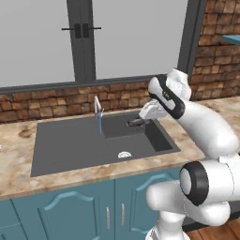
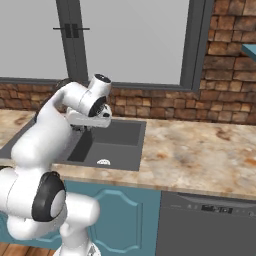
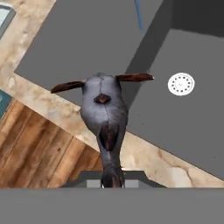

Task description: Take the fish out of the fridge, briefly rinse it in the sink, and place it on the tray next to the sink.

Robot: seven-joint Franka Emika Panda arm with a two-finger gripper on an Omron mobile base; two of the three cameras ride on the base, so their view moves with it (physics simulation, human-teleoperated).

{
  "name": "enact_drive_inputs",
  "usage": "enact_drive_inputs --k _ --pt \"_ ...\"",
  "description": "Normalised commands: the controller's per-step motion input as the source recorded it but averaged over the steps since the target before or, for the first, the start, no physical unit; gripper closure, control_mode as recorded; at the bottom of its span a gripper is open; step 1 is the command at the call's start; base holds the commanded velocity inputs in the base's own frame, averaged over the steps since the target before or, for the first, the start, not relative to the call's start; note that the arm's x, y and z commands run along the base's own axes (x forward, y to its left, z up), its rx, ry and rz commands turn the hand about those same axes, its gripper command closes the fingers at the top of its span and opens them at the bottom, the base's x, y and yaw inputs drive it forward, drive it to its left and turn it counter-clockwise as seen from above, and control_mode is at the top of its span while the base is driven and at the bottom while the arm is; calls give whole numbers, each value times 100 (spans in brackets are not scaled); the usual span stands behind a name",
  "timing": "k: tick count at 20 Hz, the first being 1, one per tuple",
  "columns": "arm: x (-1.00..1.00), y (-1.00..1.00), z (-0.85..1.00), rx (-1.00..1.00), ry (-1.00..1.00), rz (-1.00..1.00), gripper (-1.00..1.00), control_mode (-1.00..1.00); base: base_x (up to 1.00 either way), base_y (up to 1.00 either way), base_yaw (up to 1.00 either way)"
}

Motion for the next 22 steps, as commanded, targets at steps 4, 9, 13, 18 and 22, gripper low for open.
enact_drive_inputs --k 4,9,13,18,22 --pt "-57 34 4 -33 -79 -3 100 -100 0 0 0" --pt "-22 14 0 -15 -39 -1 100 -100 0 0 0" --pt "-19 0 0 0 -4 0 100 100 -50 8 3" --pt "0 0 0 0 0 0 100 100 -91 96 11" --pt "0 0 0 0 0 0 100 100 -31 100 4"
